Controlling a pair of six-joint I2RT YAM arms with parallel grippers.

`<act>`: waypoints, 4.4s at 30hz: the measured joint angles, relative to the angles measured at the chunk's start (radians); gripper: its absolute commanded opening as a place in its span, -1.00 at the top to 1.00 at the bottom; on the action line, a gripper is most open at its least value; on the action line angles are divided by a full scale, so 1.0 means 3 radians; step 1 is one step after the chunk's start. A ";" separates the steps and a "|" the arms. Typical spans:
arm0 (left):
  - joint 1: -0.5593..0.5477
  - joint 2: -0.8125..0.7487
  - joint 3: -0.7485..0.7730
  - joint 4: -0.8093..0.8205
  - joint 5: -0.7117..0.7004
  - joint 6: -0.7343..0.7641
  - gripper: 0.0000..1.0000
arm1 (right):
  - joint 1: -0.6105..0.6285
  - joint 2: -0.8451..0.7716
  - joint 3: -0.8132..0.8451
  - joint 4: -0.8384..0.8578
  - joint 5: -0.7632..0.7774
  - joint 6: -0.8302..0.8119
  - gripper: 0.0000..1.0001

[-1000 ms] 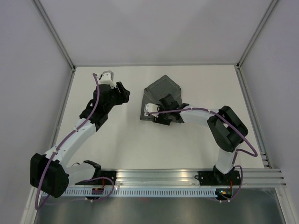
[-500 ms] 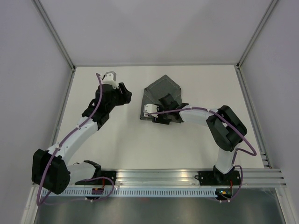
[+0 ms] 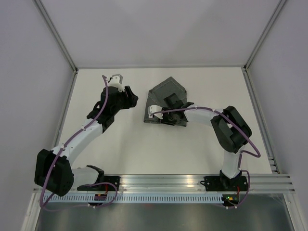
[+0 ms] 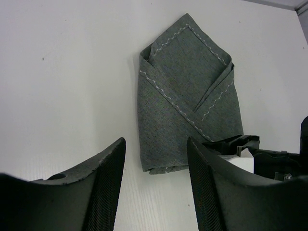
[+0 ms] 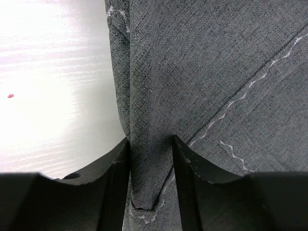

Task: Fold the napkin, place the utensils inside, and roll it up
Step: Roll the napkin at the center of the board.

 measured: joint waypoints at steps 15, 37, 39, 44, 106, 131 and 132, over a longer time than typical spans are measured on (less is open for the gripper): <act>-0.0027 0.0056 -0.0205 0.0163 0.0058 -0.0001 -0.15 | -0.0195 0.0168 0.0310 -0.0493 -0.0434 -0.0072 0.53; -0.0880 -0.0292 -0.1350 0.1040 -0.0364 0.0251 -0.14 | -0.0509 0.0608 0.1049 -0.1639 -0.1162 -0.0423 0.67; -0.1022 -0.0294 -0.1406 0.1139 -0.0432 0.0347 -0.16 | -0.0529 0.0646 0.1105 -0.1769 -0.1223 -0.0453 0.67; -0.1419 -0.0191 -0.1443 0.1447 -0.0649 0.0702 -0.16 | -0.0579 0.0765 0.1272 -0.2108 -0.1364 -0.0512 0.70; -0.2361 0.1981 -0.0524 0.1995 -0.0538 0.3400 0.74 | -0.0712 0.1213 0.1563 -0.3337 -0.1817 -0.0479 0.85; -0.2153 0.1982 0.0137 0.0771 0.0047 0.3240 0.95 | -0.0806 0.0996 0.1354 -0.3277 -0.1823 -0.0432 -0.07; -0.2132 0.1982 0.0154 0.0750 0.0090 0.3218 0.95 | -0.0818 0.0971 0.1340 -0.3268 -0.1813 -0.0426 -0.09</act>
